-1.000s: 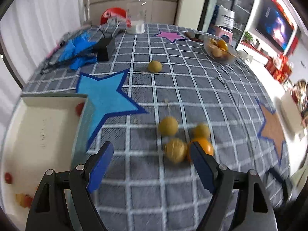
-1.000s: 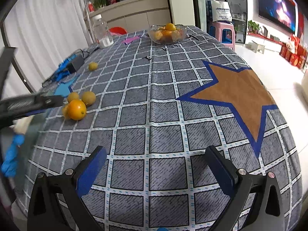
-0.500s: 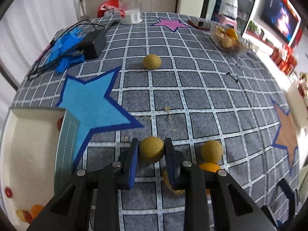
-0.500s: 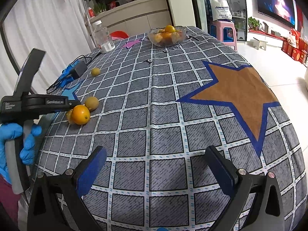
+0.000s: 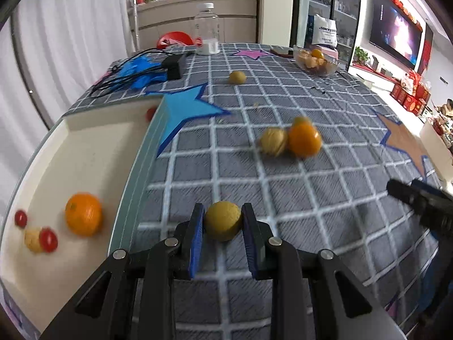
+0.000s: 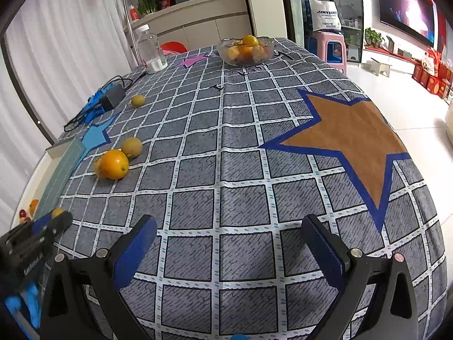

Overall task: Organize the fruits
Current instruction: 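Grasp a small yellow round fruit with the left tool, then grasp an orange with the right tool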

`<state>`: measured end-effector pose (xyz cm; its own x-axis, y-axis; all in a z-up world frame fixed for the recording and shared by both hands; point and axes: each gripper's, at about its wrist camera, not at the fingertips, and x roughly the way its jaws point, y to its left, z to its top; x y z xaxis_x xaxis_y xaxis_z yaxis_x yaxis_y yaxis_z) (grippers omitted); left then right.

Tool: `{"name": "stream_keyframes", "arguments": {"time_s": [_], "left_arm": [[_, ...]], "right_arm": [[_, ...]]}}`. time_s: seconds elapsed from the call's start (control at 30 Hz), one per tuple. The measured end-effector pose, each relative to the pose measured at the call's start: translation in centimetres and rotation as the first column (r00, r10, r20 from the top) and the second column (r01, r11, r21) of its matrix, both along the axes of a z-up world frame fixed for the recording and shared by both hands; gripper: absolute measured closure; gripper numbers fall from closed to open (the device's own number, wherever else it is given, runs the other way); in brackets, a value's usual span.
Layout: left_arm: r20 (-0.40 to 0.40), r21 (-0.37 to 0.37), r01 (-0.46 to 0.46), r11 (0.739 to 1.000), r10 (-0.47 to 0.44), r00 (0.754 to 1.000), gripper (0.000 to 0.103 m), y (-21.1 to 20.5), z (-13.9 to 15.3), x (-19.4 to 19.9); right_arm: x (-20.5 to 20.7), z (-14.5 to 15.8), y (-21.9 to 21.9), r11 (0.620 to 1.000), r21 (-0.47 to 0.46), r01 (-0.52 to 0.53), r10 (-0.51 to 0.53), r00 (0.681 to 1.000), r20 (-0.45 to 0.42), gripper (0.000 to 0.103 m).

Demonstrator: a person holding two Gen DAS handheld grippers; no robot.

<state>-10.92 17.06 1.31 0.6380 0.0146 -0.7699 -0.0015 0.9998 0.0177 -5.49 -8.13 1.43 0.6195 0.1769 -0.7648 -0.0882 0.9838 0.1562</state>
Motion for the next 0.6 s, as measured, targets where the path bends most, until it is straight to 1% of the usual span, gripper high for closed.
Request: {"name": "stream_keyframes", "arguments": {"time_s": [0.07, 0.13, 0.23, 0.3, 0.47, 0.53, 0.6], "left_arm": [[0.023, 0.009, -0.003, 1.0, 0.003, 1.0, 0.074, 0.1, -0.2, -0.6], [0.031, -0.004, -0.002, 1.0, 0.002, 1.0, 0.074, 0.2, -0.1, -0.8], [0.02, -0.039, 0.006, 0.999, -0.005, 1.0, 0.074, 0.6, -0.2, -0.6], [0.022, -0.059, 0.008, 0.998, -0.006, 1.0, 0.074, 0.8, -0.3, -0.6], [0.025, -0.078, 0.01, 0.997, -0.008, 1.0, 0.074, 1.0, -0.3, -0.6], [0.026, -0.084, 0.011, 0.996, -0.009, 1.0, 0.074, 1.1, -0.3, -0.6], [0.026, -0.086, 0.013, 0.996, -0.011, 1.0, 0.074, 1.1, -0.3, -0.6]], "right_arm": [[0.1, -0.1, 0.4, 1.0, -0.029, 0.0, 0.0, 1.0, -0.007, 0.0], [0.2, -0.3, 1.0, 0.997, -0.073, 0.0, -0.001, 1.0, -0.017, 0.0], [0.3, -0.6, 2.5, 0.982, -0.189, -0.016, 0.009, 0.999, -0.038, 0.0], [0.4, -0.6, 2.5, 0.983, -0.181, -0.02, 0.013, 0.999, -0.042, 0.0], [0.8, -0.5, 2.9, 0.983, -0.182, -0.031, 0.021, 0.998, -0.056, 0.0], [1.1, -0.3, 3.8, 0.986, -0.16, -0.054, 0.043, 0.997, -0.07, 0.0], [1.3, 0.0, 5.3, 0.987, -0.123, -0.104, 0.096, 0.993, -0.069, 0.0]]}}
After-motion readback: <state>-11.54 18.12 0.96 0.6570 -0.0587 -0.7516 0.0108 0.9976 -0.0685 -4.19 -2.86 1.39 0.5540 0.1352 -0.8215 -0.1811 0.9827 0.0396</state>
